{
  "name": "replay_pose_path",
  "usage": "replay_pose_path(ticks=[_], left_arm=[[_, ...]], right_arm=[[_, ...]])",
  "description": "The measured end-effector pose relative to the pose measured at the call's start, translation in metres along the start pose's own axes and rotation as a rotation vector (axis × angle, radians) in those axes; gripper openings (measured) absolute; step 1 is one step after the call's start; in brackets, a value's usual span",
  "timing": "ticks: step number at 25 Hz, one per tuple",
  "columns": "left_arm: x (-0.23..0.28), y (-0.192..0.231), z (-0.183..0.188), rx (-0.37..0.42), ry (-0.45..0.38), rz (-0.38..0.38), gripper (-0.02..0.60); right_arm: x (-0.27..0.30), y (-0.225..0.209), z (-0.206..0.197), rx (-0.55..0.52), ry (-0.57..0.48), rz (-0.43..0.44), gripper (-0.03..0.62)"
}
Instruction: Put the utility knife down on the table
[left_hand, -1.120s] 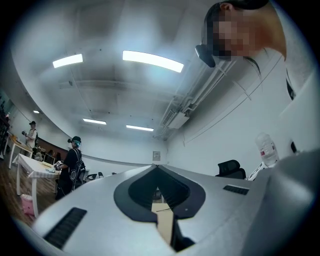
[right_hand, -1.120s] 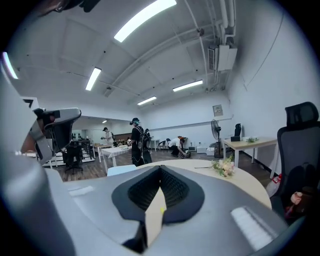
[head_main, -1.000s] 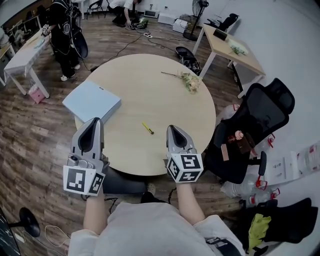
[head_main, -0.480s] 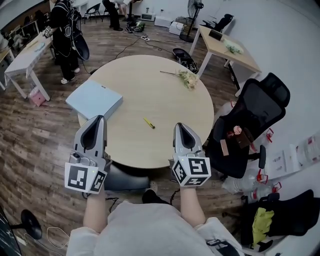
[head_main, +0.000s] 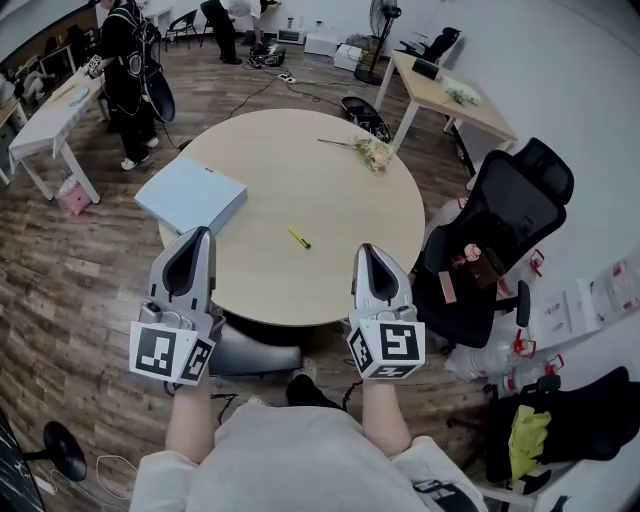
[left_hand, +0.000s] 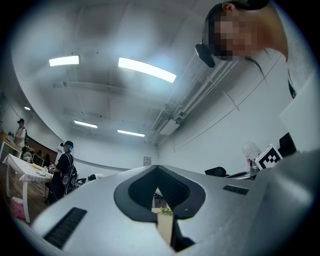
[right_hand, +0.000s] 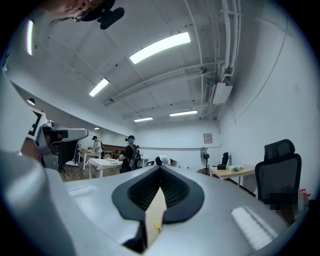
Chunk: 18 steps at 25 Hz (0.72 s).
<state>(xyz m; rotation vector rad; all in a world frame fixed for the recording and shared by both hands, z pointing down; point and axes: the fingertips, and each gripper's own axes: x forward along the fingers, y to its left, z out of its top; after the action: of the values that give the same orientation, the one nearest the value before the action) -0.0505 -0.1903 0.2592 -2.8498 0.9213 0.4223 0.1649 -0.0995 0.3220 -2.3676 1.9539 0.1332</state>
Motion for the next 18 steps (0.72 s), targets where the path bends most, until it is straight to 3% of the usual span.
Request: replay_pose_path(ticks=[18], left_arm=[[-0.031, -0.008, 0.015, -0.001, -0.023, -0.039, 0.008]], right_arm=[[-0.046, 0.018, 0.017, -0.016, -0.063, -0.056, 0.009]])
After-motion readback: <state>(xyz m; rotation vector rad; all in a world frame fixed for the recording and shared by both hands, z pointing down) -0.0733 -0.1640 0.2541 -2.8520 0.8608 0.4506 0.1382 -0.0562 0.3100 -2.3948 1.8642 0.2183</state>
